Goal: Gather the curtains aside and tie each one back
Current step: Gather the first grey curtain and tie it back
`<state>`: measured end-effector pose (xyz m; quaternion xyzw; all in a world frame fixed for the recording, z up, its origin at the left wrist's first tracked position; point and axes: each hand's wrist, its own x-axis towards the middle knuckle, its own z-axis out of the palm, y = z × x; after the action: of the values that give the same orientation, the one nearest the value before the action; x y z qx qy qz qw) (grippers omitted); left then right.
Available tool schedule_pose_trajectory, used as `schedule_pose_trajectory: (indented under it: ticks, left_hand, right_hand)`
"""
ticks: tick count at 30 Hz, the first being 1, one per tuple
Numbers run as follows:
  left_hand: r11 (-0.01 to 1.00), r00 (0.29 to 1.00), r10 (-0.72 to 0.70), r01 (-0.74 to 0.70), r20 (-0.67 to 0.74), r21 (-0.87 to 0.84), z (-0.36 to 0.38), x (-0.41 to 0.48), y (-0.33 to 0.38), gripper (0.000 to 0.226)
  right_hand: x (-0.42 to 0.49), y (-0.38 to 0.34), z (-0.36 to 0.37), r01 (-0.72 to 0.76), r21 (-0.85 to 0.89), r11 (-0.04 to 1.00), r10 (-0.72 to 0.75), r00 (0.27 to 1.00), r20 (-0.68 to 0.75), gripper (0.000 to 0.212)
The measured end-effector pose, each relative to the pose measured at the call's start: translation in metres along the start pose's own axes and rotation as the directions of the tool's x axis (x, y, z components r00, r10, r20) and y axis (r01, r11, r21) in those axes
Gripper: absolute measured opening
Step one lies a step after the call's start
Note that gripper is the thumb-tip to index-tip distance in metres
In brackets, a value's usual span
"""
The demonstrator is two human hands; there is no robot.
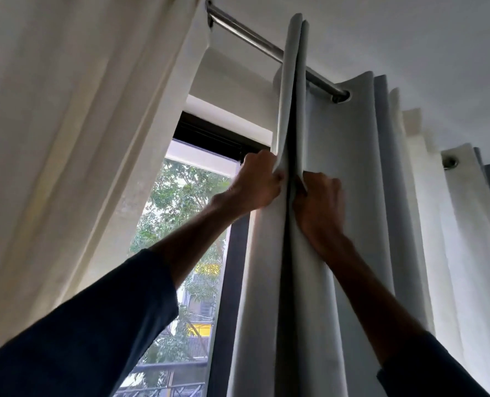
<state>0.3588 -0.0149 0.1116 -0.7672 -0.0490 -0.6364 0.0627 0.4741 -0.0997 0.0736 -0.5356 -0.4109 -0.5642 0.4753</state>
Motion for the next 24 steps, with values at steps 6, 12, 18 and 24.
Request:
schedule_pose_trajectory:
  ticks: [6,12,18,24]
  left_hand:
    - [0.996,1.0,-0.023,0.023,-0.005,-0.081,0.009,-0.012,0.014,0.048]
    - [0.993,0.999,-0.016,0.021,0.042,-0.119,0.016,-0.024,0.001,0.028]
    - [0.979,0.996,0.044,-0.029,0.071,-0.2,0.013,-0.034,-0.012,0.025]
    - [0.999,1.0,0.015,-0.015,0.005,0.046,0.011,-0.04,-0.019,0.032]
  right_hand:
    - [-0.033,-0.01,0.001,0.118,-0.055,0.991,-0.116,0.993,0.036,0.022]
    - [-0.049,-0.017,-0.003,0.132,-0.045,0.99,-0.126,0.986,0.112,0.034]
    - [-0.054,-0.028,-0.01,0.144,-0.041,0.989,-0.136,0.977,0.165,0.046]
    - [-0.053,-0.028,-0.02,0.15,-0.107,0.983,-0.132,0.978,0.159,0.034]
